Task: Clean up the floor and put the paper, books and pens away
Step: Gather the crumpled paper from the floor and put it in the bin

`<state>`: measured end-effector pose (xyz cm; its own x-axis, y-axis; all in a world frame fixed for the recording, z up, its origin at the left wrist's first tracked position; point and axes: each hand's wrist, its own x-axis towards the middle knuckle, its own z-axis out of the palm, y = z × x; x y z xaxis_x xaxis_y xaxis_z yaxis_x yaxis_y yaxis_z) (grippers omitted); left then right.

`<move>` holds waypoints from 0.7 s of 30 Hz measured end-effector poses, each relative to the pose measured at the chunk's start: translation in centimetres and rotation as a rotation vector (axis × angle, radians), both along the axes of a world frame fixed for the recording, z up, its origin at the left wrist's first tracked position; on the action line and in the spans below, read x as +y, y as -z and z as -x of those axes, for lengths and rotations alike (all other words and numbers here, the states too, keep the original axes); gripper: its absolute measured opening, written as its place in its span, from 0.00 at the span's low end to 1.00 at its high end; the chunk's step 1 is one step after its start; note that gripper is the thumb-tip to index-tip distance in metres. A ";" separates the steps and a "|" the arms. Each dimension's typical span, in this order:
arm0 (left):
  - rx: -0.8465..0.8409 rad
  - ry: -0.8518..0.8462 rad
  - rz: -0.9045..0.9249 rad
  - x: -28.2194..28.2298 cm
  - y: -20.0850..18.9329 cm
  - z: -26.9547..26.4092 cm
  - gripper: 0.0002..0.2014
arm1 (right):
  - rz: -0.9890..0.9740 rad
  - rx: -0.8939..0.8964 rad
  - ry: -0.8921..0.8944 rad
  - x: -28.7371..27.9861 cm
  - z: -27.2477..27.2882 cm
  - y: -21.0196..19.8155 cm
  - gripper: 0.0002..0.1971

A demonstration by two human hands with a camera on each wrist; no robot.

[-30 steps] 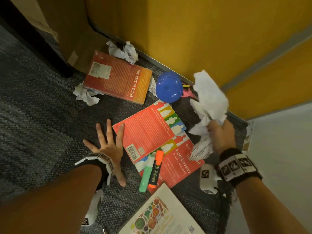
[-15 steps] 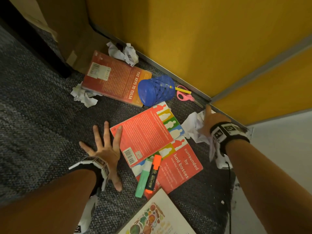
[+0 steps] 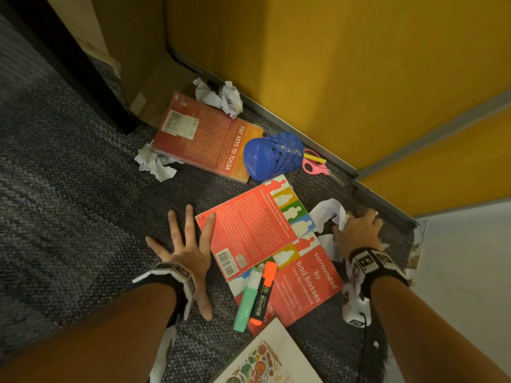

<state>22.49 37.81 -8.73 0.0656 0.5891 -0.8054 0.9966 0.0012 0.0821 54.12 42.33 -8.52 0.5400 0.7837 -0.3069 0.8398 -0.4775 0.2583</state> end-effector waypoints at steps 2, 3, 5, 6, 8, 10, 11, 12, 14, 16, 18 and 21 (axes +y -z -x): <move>0.005 -0.003 0.001 -0.1 0.2 0.1 0.92 | -0.110 0.119 0.085 -1.1 0.7 0.5 0.22; 0.001 -0.003 -0.003 -0.1 0.4 0.1 0.92 | -0.159 0.149 0.102 -1.5 1.0 0.7 0.21; 0.007 0.004 -0.010 0.0 0.7 0.1 0.92 | -0.226 0.209 0.100 -2.3 1.4 1.1 0.20; 0.007 0.004 -0.013 0.0 0.8 0.1 0.92 | -0.260 0.256 0.108 -2.7 1.7 1.1 0.19; -0.005 -0.002 -0.037 -0.1 0.7 0.2 0.93 | -0.332 0.361 0.205 -3.2 2.5 0.6 0.14; -0.035 0.006 -0.075 -0.3 0.6 0.3 0.93 | -0.369 0.409 0.311 -3.6 3.4 -0.9 0.12; -0.047 0.010 -0.097 -0.4 0.6 0.4 0.92 | -0.388 0.395 0.336 -3.9 3.9 -1.9 0.13; -0.056 0.016 -0.119 -0.6 0.6 0.4 0.92 | -0.430 0.374 0.346 -4.2 4.4 -3.0 0.13; -0.072 0.027 -0.142 -1.0 0.3 0.4 0.92 | -0.543 0.333 0.349 -5.1 5.7 -5.4 0.14; -0.077 0.046 -0.127 -1.3 -0.7 0.9 0.86 | -0.662 0.313 0.343 -6.4 7.7 -8.1 0.16; -0.122 0.042 -0.158 -0.1 -1.5 2.1 0.69 | -0.770 0.312 0.280 -7.6 9.4 -10.2 0.15; -0.214 -0.040 -0.511 3.8 -3.8 5.3 0.37 | -0.924 0.311 0.136 -9.2 11.7 -11.7 0.09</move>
